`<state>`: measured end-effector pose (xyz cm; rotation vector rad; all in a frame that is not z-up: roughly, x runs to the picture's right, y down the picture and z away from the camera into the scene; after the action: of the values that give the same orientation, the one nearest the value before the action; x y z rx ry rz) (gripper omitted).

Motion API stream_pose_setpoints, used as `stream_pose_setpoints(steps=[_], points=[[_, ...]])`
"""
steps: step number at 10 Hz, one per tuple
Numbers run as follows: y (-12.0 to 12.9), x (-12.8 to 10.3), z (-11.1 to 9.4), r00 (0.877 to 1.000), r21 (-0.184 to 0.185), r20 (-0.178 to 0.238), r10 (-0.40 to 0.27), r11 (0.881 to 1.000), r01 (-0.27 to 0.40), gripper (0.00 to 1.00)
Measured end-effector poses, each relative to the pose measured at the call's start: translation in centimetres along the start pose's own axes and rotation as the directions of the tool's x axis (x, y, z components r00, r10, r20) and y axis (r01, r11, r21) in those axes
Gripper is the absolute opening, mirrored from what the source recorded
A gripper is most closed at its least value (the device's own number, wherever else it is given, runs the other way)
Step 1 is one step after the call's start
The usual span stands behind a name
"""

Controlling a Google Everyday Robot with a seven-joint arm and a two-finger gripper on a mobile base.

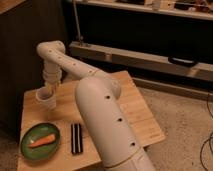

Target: Place the ceramic cup in the ceramic bowl

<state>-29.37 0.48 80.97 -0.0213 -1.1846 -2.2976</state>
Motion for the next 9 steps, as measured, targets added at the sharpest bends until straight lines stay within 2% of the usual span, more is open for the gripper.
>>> stream_pose_setpoints(steps=[1,4,7,9], points=[[-1.2,-0.7,-0.5,0.999,-0.008,-0.007,-0.034,0.999,0.034,0.00],[-4.6,-2.3,-0.4,0.994,-0.013,-0.031,-0.105,0.994,0.105,0.00],[-10.8,-4.3,1.3,0.984,-0.013,-0.042,-0.172,0.985,0.171,0.00],[-13.1,-5.5,2.4,0.979,-0.009,-0.039,-0.202,0.979,0.202,0.00]])
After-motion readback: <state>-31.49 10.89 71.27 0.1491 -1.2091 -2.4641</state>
